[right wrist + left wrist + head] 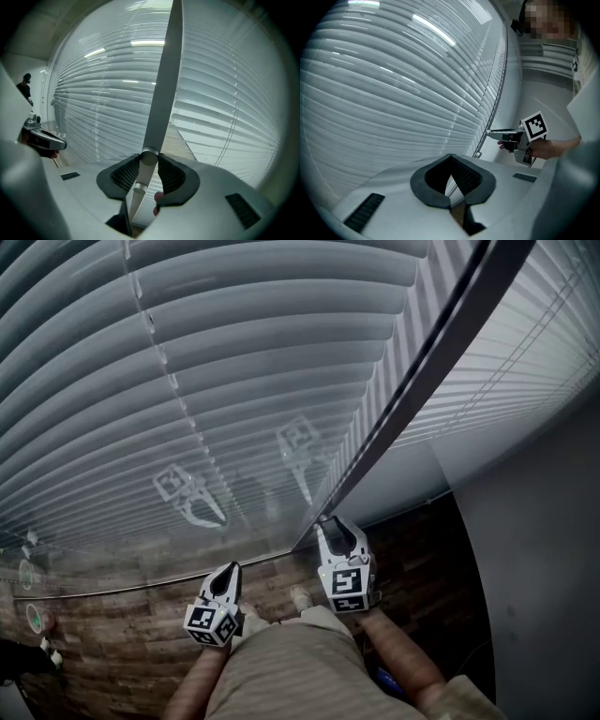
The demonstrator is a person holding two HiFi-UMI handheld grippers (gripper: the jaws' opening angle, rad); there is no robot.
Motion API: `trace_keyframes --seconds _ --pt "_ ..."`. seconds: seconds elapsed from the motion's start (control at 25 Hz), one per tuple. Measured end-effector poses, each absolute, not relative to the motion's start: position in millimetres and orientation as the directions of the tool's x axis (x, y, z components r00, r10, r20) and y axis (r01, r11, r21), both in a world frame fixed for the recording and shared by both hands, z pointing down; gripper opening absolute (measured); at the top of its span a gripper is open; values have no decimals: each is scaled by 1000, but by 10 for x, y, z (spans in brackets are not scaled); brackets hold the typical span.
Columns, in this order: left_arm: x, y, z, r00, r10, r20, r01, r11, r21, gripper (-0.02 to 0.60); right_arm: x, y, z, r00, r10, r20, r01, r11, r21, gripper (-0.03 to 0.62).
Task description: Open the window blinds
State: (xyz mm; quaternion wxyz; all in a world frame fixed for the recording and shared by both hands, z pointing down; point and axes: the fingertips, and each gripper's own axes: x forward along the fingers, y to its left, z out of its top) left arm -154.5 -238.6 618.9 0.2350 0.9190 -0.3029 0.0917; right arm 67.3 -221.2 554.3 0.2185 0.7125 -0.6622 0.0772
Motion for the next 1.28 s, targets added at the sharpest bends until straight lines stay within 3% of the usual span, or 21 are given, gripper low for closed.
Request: trace_keyframes --seconds 0.16,0.32,0.48,0.6,0.76,0.88,0.96,1.04,1.16,1.28 --pt "-1543 -2447 6214 802 -509 312 -597 -708 378 12 680 -2268 5562 77 -910 408 -996 -52 72 126" --pt "-1526 -2479 6161 805 -502 317 -593 -708 384 12 720 -2297 5539 -10 -913 409 -974 -83 -210 126" --pt "-1506 -2475 6251 806 -496 324 -591 -711 382 12 745 -2294 5639 -125 -925 360 -829 -102 -550 126" --pt "-1503 -2503 6274 804 -498 325 -593 -711 377 12 744 -2325 5670 -175 -930 323 -740 -92 -666 127" --pt "-1519 -2503 6259 797 -505 331 -602 -707 372 12 737 -2334 5620 -180 -930 320 -821 -37 -569 128" --pt "-1573 -2495 6259 788 -513 340 -613 -701 364 12 728 -2219 5505 -81 -929 360 -979 7 -203 166" --pt "-1612 -2553 6281 778 -526 344 -627 -691 359 12 684 -2238 5470 -26 -935 355 -1000 30 8 166" --pt "-1630 -2592 6306 769 -536 349 -638 -683 357 12 636 -2304 5493 -3 -938 347 -994 41 104 166" --pt "-1610 -2579 6284 767 -537 352 -640 -682 354 12 647 -2374 5505 28 -939 342 -992 16 124 154" --pt "-1578 -2587 6297 770 -529 358 -636 -688 350 12 708 -2395 5518 12 -941 339 -999 -25 -35 130"
